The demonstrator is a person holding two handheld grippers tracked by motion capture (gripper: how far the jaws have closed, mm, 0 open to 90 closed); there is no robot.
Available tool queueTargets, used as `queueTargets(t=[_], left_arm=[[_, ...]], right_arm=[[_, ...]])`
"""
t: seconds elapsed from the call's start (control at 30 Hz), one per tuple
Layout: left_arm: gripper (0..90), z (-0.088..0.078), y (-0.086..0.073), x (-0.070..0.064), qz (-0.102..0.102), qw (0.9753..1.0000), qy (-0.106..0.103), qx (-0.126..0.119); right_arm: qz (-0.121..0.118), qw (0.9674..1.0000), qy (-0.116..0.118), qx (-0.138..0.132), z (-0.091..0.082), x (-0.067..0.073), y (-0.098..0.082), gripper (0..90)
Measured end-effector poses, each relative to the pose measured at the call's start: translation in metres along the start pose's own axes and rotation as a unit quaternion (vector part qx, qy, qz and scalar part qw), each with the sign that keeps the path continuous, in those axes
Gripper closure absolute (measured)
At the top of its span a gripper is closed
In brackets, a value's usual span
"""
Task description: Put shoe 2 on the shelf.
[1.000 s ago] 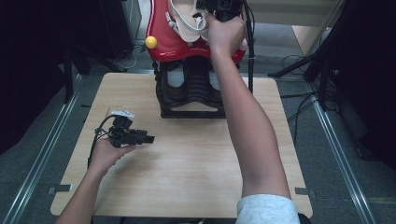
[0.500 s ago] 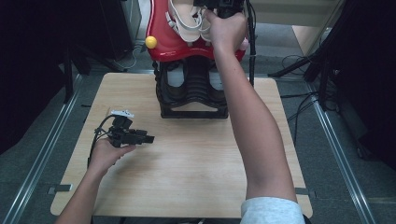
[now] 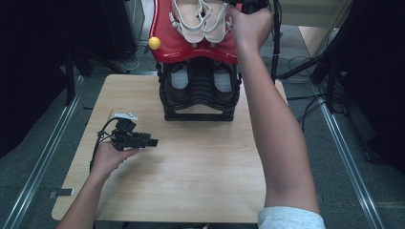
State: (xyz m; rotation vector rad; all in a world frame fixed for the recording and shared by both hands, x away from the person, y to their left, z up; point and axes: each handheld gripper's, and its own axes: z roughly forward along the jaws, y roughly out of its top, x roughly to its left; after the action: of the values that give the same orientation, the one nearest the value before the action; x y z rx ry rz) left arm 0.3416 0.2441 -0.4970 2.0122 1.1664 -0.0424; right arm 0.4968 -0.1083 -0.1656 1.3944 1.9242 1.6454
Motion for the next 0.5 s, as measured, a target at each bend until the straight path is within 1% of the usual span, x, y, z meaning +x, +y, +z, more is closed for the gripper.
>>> queueTargets(t=[0.1, 0.13, 0.17, 0.3, 0.5], left_arm=[[43.9, 0.000, 0.000, 0.000, -0.001, 1.0000, 0.001, 0.000], [43.9, 0.000, 0.000, 0.000, -0.001, 1.0000, 0.002, 0.000], [43.9, 0.000, 0.000, 0.000, -0.002, 1.0000, 0.001, -0.001], [43.9, 0.001, 0.000, 0.000, 0.000, 1.0000, 0.000, -0.001], [43.9, 0.001, 0.000, 0.000, -0.001, 1.0000, 0.000, 0.000]], right_arm=[[-0.003, 1.0000, -0.006, 0.004, -0.006, -0.009, 0.000, 61.0], [-0.008, 0.9999, -0.009, 0.000, -0.009, -0.013, -0.001, 60.9], [-0.008, 0.9999, -0.011, -0.001, -0.010, -0.015, -0.001, 60.9], [-0.003, 0.9999, -0.017, 0.002, -0.018, -0.028, -0.003, 59.8], [-0.001, 0.9998, -0.020, 0.003, -0.025, -0.045, -0.010, 57.2]])
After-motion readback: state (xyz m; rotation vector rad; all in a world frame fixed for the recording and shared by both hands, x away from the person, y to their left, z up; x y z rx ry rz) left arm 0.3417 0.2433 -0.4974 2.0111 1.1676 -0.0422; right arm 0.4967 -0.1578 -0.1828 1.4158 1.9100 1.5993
